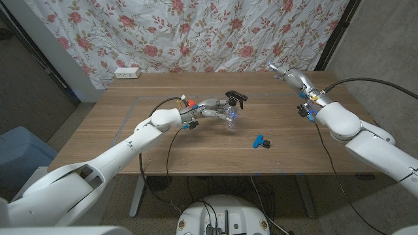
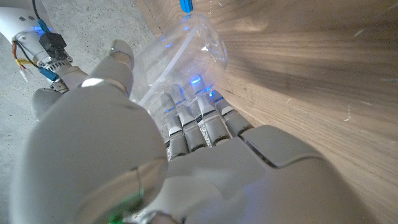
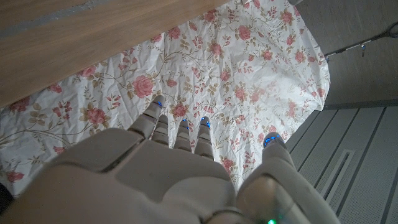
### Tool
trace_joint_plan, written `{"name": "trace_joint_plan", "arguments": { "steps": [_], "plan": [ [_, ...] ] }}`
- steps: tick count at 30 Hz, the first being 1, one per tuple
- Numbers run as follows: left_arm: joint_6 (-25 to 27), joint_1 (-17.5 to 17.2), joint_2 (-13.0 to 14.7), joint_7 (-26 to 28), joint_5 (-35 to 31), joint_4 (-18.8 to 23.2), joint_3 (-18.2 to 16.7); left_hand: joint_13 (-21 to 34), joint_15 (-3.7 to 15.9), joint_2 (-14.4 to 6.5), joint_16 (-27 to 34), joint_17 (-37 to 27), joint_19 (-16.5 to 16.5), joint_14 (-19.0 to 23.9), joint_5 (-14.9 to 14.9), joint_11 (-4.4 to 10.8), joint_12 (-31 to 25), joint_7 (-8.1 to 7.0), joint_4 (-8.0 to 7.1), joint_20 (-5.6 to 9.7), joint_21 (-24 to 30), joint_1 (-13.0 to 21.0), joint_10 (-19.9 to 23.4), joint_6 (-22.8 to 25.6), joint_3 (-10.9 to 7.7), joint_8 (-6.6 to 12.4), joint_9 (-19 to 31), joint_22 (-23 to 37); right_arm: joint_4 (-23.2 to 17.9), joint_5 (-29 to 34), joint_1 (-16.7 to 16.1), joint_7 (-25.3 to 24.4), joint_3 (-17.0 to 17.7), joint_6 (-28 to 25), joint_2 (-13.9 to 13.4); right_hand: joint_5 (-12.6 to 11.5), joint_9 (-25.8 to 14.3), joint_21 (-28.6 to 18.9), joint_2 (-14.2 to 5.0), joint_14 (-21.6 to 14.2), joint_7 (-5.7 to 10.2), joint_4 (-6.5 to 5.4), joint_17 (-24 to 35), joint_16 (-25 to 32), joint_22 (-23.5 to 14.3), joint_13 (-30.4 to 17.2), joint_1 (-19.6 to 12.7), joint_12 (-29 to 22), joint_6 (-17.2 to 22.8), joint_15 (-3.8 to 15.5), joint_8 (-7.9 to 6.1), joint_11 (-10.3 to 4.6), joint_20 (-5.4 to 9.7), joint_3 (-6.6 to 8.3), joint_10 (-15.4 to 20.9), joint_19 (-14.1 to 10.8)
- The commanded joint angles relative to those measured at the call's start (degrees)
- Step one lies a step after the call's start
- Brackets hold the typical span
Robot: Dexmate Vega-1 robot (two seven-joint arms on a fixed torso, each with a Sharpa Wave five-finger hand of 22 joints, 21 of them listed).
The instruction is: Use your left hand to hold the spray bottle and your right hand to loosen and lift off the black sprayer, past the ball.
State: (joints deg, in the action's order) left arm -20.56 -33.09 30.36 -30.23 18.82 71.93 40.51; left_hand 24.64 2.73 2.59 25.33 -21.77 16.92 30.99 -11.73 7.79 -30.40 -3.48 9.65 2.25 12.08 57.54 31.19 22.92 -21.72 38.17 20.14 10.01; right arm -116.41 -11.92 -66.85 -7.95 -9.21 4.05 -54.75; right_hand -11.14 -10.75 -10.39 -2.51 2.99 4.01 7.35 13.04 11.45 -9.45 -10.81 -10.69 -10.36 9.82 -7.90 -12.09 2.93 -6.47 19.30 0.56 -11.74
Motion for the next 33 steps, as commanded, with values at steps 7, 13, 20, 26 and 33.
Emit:
{"name": "trace_joint_plan", "arguments": {
  "steps": [7,13,20,26,33],
  "plan": [
    [-4.0,3.8,-3.0,-4.7,-0.2,-7.4,1.4,5.3,9.17,-4.4,-0.4,-0.3,0.6,-0.1,-0.4,3.59,-0.7,-1.08,-0.33,3.15,0.0,3.4,3.3,0.6,0.16,0.84,0.1,0.2,-8.3,3.4,-0.5,5.7,2.6,-6.2,-6.7,-0.7,-0.4,-0.1,0.29,1.1,-0.38,2.41,0.0,-0.1,-0.2,-0.3,-4.2,-0.1,-1.0,-1.00,0.10,0.47,-0.44,1.55,-1.9,0.6],
    [-4.9,4.4,-4.0,-5.4,0.1,-9.1,1.5,5.4,9.12,-4.4,-0.6,-0.2,0.6,-0.1,-0.4,3.57,-0.7,-0.92,-0.36,3.23,0.0,3.3,3.4,0.6,0.19,0.95,0.0,0.2,-11.0,4.9,1.1,8.0,1.9,-10.7,-8.9,-1.0,-0.5,-0.1,0.79,1.6,-0.52,3.08,0.0,-0.1,-0.2,-0.4,-5.9,0.0,-1.6,-1.45,0.13,0.99,-0.74,2.13,-2.9,0.8],
    [-5.4,4.9,-4.8,-5.8,0.3,-10.7,1.7,5.6,9.00,-4.8,-0.9,-0.1,0.5,0.0,-0.4,3.50,-0.7,-0.90,-0.59,3.17,0.0,2.9,3.3,0.6,0.17,1.06,-0.1,0.2,-15.6,9.4,5.4,12.0,-1.3,-19.8,-13.4,-1.5,-0.7,-0.1,1.39,2.2,-0.94,3.39,0.0,-0.1,-0.1,-0.4,-7.6,0.0,-2.0,-2.10,0.02,1.41,-1.18,2.72,-4.1,1.0],
    [-5.8,5.5,-5.5,-6.1,0.1,-12.1,1.8,5.7,8.93,-4.9,-1.1,-0.1,0.5,0.0,-0.5,3.54,-0.7,-0.87,-0.47,3.16,-0.1,2.9,3.4,1.2,0.16,1.45,-0.1,0.2,-16.9,10.7,8.6,14.6,-3.8,-22.4,-14.5,-1.9,-1.0,-0.1,1.91,2.5,-0.77,3.49,0.0,-0.1,-0.1,-0.4,-9.0,-0.1,-1.7,-2.43,-0.36,1.80,-1.50,3.17,-4.7,1.2],
    [-6.5,6.3,-6.7,-6.8,0.3,-14.0,2.2,5.9,9.02,-5.0,-1.2,-0.2,0.5,0.1,-0.5,3.42,-0.8,-0.93,-0.38,3.16,-0.1,2.9,3.5,1.7,0.24,1.82,-0.2,0.2,-17.8,12.0,11.2,16.5,-5.9,-24.2,-15.3,-2.5,-1.3,-0.1,2.67,2.5,-0.06,3.53,0.0,0.1,-0.1,-0.5,-10.7,-0.4,-0.8,-2.66,-1.05,1.96,-1.96,3.75,-5.0,1.3]
  ]
}}
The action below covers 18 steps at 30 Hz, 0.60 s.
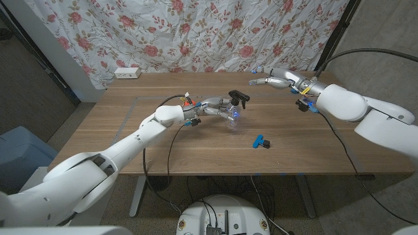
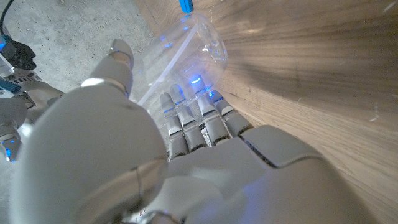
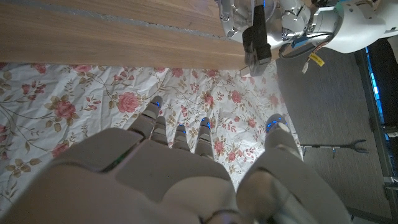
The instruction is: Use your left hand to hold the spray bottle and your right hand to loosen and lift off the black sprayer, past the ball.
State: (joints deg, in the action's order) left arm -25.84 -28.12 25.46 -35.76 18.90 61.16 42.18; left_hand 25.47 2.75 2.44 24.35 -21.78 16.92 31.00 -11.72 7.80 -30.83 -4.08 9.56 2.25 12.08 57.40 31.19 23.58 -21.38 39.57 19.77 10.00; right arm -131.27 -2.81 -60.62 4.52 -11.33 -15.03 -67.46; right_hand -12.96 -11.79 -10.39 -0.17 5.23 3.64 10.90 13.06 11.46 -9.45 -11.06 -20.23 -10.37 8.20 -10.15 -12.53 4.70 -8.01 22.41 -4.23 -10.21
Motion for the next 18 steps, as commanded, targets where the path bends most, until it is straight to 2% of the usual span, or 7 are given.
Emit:
{"name": "trace_joint_plan", "arguments": {
  "steps": [1,8,18],
  "plan": [
    [-1.3,1.5,-2.0,-1.4,0.2,-3.6,0.5,5.1,9.01,-4.8,-0.2,-0.2,0.5,0.1,-0.5,3.42,-0.3,-0.35,-0.27,3.16,-0.1,3.0,3.5,1.0,-0.11,0.43,0.2,0.2,-3.2,3.1,5.5,4.5,-4.3,-5.7,-2.6,-0.8,-0.3,-0.1,0.39,0.3,0.44,-0.01,0.0,0.1,-0.1,-0.2,-1.4,-0.3,0.9,-0.43,-0.66,0.18,-0.44,0.70,-0.3,-0.2],
    [-2.0,2.4,-2.8,-1.9,-0.1,-5.3,0.9,5.2,8.89,-4.9,-0.6,-0.1,0.4,-0.1,-0.5,3.47,-0.3,-0.33,-0.27,3.19,-0.1,2.8,3.4,1.0,-0.12,0.64,0.1,0.2,-4.2,5.6,8.9,7.3,-7.4,-8.9,-3.0,-1.3,-0.7,-0.1,1.18,0.7,1.52,-0.02,0.0,0.1,-0.1,-0.2,-3.6,-0.2,0.9,-0.95,-1.04,0.47,-0.75,1.42,-1.8,0.2],
    [-2.9,3.8,-4.3,-3.0,-0.1,-8.2,1.2,5.4,8.71,-4.9,-1.0,0.0,0.4,0.0,-0.5,3.21,-0.3,-0.31,-0.42,3.32,-0.2,2.3,3.5,1.6,0.04,1.06,0.0,0.2,-5.1,8.0,12.6,10.8,-10.6,-11.2,-2.8,-1.7,-1.0,-0.1,2.13,1.1,1.77,-0.10,0.0,0.1,-0.2,-0.3,-5.7,-0.4,2.3,-1.08,-1.99,0.80,-1.16,2.00,-2.4,0.6]
  ]
}}
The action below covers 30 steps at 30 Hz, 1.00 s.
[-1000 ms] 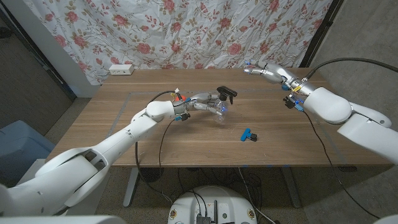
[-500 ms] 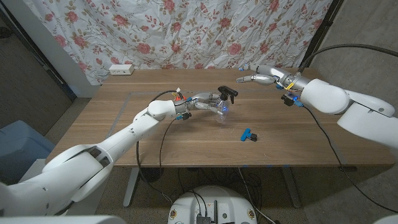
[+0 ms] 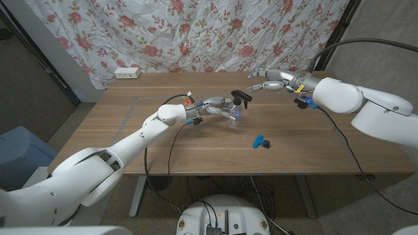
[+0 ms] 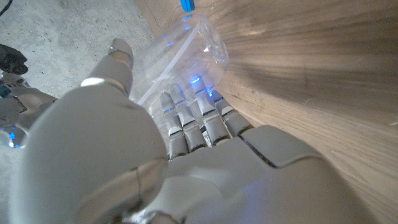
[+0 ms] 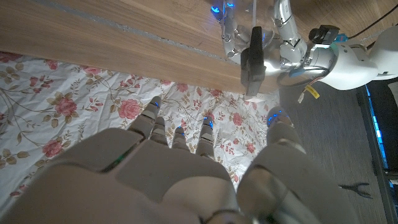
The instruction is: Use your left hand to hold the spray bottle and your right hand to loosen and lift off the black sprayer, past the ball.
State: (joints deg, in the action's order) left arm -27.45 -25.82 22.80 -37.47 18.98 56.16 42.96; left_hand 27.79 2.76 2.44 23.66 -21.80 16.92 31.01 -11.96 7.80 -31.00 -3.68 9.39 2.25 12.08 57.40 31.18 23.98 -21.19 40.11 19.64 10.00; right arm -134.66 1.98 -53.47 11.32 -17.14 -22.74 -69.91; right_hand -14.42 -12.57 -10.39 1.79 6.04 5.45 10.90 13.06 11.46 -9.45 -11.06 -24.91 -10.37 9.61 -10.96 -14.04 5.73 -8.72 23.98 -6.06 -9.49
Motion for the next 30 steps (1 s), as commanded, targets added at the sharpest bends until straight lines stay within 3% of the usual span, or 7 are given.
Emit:
{"name": "trace_joint_plan", "arguments": {
  "steps": [1,17,30],
  "plan": [
    [-1.4,1.6,-1.7,-1.4,-0.2,-3.3,0.4,3.1,8.64,-5.0,-0.3,0.0,0.4,0.0,-0.2,3.10,-0.2,-0.46,-0.24,3.31,-0.2,2.3,3.5,1.3,-0.13,0.60,0.1,0.2,-1.8,3.6,5.9,4.5,-5.2,-3.8,-0.2,-0.3,-0.3,-0.1,0.22,0.3,-0.03,-0.10,0.0,0.1,-0.2,-0.3,-1.0,-0.4,0.9,-0.27,-0.49,-0.22,-0.45,0.45,-0.6,-0.1],
    [-1.5,2.2,-2.5,-1.9,-0.3,-4.5,0.7,3.4,8.53,-5.1,-0.5,0.0,0.4,0.3,-0.2,2.97,-0.3,-0.35,-0.13,3.41,-0.2,1.9,4.0,2.0,0.00,1.17,-0.1,0.2,-2.2,10.7,13.7,13.4,-12.0,-7.4,2.4,-0.6,-0.6,0.0,1.07,0.8,-0.12,-0.29,0.0,0.2,-0.2,-0.3,-2.7,-0.5,1.3,-0.47,-1.01,0.03,-0.61,0.84,-1.2,0.5],
    [-0.7,1.6,-1.9,-1.8,-0.4,-2.7,0.9,3.6,8.75,-5.8,-1.1,0.1,0.3,0.4,-0.2,3.35,0.0,-0.68,-0.39,3.21,-0.3,1.2,3.5,1.3,-0.15,1.31,-0.2,0.2,-2.2,15.7,16.0,17.8,-15.0,-8.2,4.0,-1.0,-1.0,-0.2,1.02,0.8,1.31,-0.32,0.0,0.3,-0.2,-0.4,-4.9,-0.6,2.4,-0.31,-1.84,-0.23,-0.43,1.69,-1.5,0.4]
  ]
}}
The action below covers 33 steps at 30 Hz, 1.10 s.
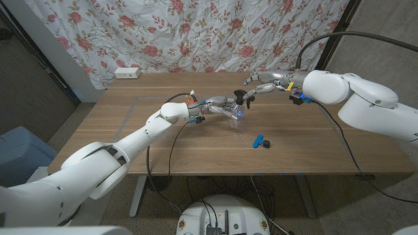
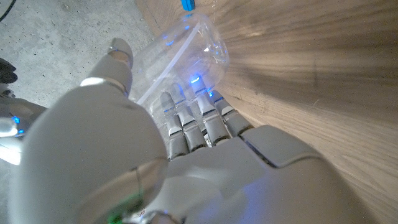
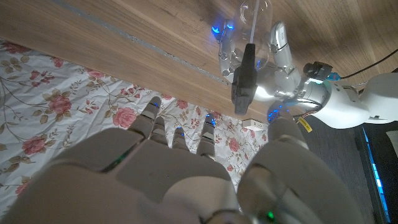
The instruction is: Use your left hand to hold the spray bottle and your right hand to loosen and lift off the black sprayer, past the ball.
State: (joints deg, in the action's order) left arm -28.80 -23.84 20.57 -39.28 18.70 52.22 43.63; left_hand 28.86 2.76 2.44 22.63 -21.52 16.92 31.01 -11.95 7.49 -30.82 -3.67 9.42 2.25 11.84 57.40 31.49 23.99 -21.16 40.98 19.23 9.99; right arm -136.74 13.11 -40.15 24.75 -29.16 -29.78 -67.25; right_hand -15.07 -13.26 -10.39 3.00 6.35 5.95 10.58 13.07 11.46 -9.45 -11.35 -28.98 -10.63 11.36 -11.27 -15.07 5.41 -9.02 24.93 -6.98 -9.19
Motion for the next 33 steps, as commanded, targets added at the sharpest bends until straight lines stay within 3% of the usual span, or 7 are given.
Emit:
{"name": "trace_joint_plan", "arguments": {
  "steps": [1,9,33],
  "plan": [
    [0.7,-0.5,0.4,0.0,-0.2,1.4,0.2,2.6,8.72,-5.8,-0.1,-0.2,0.3,0.3,-0.2,3.66,-0.2,-0.61,-0.43,3.19,0.0,1.2,3.2,1.3,-0.18,0.45,0.2,0.2,-0.2,5.0,2.8,4.7,-3.1,-1.4,1.5,-0.3,-0.4,-0.2,-0.22,0.5,0.95,0.01,0.0,0.3,-0.2,-0.1,-1.1,-0.4,0.8,0.02,-0.90,0.05,-0.09,0.85,-0.6,0.0],
    [1.8,-1.3,1.2,0.3,-0.3,3.5,0.3,2.7,8.85,-5.8,-0.1,-0.2,0.4,0.6,-0.2,3.56,-0.2,-0.55,-0.25,3.27,0.0,1.2,3.4,1.5,-0.14,0.68,0.1,0.2,-0.1,6.3,2.7,5.8,-3.1,-1.3,1.9,-0.2,-0.6,-0.5,-0.36,0.2,2.03,0.07,0.0,0.5,-0.2,-0.1,-2.9,-0.5,1.2,0.28,-1.36,-0.05,0.29,1.51,-0.6,-0.6],
    [2.9,-2.5,1.9,0.7,-0.1,5.4,0.4,3.1,8.84,-6.3,-0.4,-0.4,0.4,0.9,-0.1,3.34,-0.3,-0.43,0.01,3.17,0.0,1.0,3.9,1.7,-0.18,1.43,0.0,0.2,-0.9,7.5,1.2,6.6,-2.1,-2.5,2.3,1.6,-2.2,-0.6,-0.98,-0.9,5.30,0.23,0.0,1.1,-0.1,-0.1,-12.5,-0.8,8.8,1.04,-6.47,-1.14,1.48,4.59,-0.1,-2.4]
  ]
}}
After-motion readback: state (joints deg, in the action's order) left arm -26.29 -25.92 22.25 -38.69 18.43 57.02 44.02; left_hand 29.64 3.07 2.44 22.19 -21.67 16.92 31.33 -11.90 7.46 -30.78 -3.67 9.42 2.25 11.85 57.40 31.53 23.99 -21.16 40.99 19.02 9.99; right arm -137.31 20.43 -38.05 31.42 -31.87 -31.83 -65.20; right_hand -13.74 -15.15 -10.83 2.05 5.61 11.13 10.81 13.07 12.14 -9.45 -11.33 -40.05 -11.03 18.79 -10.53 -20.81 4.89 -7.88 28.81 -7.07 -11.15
